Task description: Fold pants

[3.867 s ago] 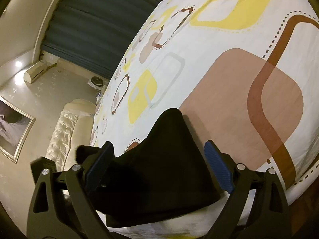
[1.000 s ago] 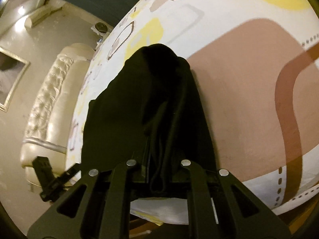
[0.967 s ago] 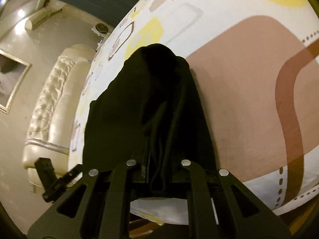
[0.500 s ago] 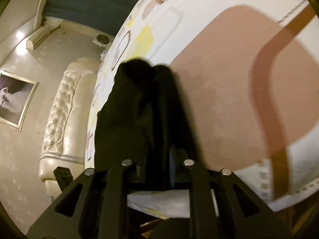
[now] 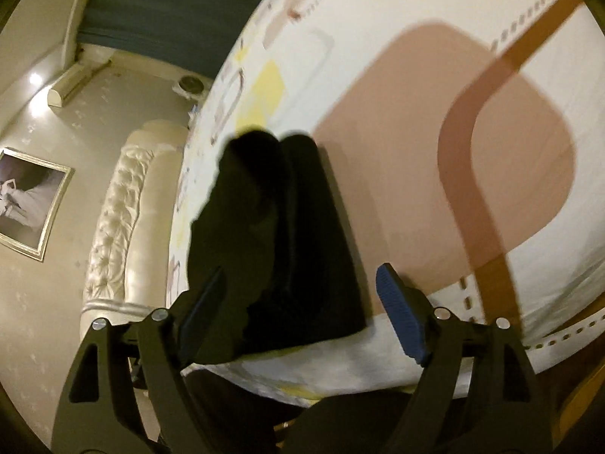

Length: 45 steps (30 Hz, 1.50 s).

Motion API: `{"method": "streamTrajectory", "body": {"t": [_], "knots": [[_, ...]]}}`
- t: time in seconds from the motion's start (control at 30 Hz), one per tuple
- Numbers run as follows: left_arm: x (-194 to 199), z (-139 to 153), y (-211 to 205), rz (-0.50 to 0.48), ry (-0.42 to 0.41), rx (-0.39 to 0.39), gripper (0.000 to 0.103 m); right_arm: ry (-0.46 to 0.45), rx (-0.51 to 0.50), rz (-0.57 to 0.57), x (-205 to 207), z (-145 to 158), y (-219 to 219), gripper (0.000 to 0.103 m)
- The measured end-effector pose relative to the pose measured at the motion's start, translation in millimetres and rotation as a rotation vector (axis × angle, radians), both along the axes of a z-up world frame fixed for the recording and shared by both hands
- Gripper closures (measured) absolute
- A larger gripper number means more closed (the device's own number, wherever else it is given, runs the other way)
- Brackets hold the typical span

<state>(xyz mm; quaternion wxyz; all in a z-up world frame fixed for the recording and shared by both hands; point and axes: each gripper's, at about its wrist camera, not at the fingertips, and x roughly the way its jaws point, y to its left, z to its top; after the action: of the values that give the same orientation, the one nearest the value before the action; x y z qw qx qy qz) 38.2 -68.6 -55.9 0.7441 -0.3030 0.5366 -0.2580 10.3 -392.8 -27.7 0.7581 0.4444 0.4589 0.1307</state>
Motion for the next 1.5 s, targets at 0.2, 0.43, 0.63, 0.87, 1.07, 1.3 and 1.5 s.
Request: {"method": "streamTrajectory", "body": {"t": [0.2, 0.43, 0.63, 0.87, 1.07, 1.3, 1.5], "knots": [[9.7, -16.1, -7.9, 0.026, 0.065, -0.127, 0.023, -0.013, 0.072, 0.003, 2.3, -13.2, 19.0, 0.02], [21.4, -21.8, -17.7, 0.007, 0.149, -0.094, 0.058, 0.007, -0.037, 0.061, 10.5, -11.9, 37.3, 0.06], [23.8, -4.7, -23.0, -0.016, 0.12, -0.012, 0.066, -0.016, -0.051, 0.057, 7.2, -3.1, 44.4, 0.066], [27.3, 9.1, -6.7, -0.02, 0.082, 0.061, 0.067, -0.02, -0.056, 0.079, 17.2, 2.5, 72.1, 0.068], [13.5, 11.9, 21.3, 0.013, 0.066, 0.118, 0.067, -0.023, -0.045, 0.15, 31.0, -1.7, 107.1, 0.068], [-1.3, 15.1, 67.2, 0.055, 0.047, 0.152, 0.067, -0.019, -0.026, 0.239, 48.0, -3.4, 150.6, 0.069], [-5.1, 11.4, 82.0, 0.079, 0.048, 0.134, 0.067, -0.017, -0.03, 0.272, 56.3, -5.0, 172.0, 0.069]]}}
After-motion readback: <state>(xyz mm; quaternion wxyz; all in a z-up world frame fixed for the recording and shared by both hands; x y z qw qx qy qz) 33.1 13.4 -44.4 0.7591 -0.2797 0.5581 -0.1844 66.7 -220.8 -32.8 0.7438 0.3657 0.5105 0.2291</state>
